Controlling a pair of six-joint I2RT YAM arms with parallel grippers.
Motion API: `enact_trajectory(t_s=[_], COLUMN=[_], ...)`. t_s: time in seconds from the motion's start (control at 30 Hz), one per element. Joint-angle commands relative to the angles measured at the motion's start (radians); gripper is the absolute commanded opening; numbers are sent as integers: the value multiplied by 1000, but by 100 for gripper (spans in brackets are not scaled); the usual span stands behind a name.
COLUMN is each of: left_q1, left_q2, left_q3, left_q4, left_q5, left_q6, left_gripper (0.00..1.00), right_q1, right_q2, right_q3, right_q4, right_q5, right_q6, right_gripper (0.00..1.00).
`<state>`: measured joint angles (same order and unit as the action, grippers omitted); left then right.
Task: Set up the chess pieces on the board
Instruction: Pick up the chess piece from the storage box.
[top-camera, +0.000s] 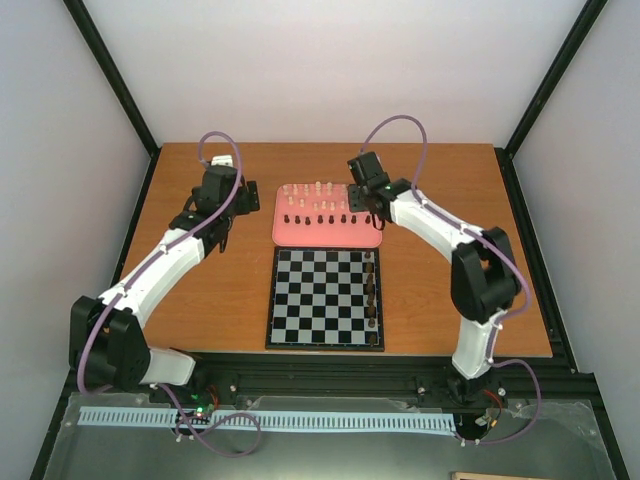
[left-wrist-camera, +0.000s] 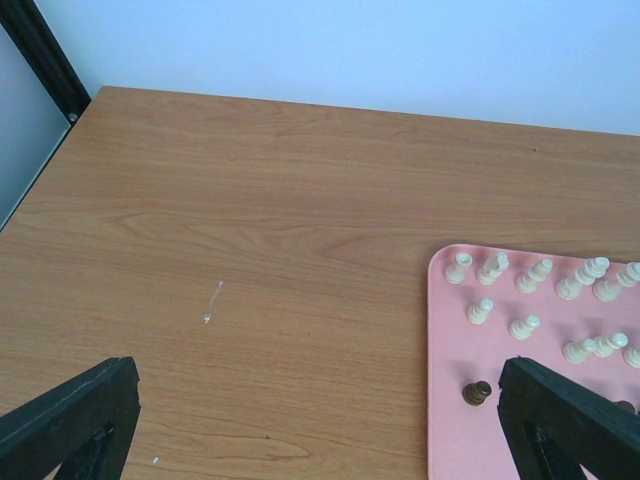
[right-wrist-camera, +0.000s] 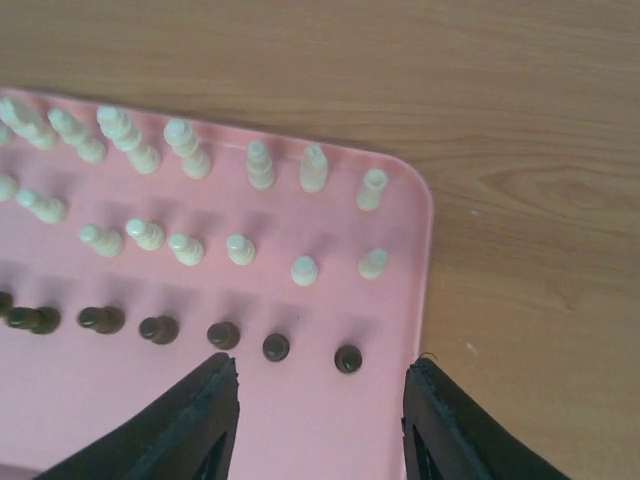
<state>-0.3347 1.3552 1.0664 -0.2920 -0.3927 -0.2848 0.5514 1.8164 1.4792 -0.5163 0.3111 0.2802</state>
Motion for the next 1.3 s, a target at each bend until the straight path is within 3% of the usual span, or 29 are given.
enact_trajectory(t_s=[0.0, 0.33, 1.27], left_q1=[2, 2, 2], left_q2=[26, 47, 80], left_q3=[11, 22, 33], left_q4=[25, 28, 28], left_q5=[-27, -40, -51], left_q6=[-7, -2, -1], left_gripper=[100, 100, 100], right_q1=[-45, -94, -132], right_q2=[136, 257, 329], right_q3=[76, 113, 74], right_q4=[36, 42, 50], right_q5=[-120, -128, -178], right_q6=[-55, -60, -44], right_gripper=[45, 40, 27])
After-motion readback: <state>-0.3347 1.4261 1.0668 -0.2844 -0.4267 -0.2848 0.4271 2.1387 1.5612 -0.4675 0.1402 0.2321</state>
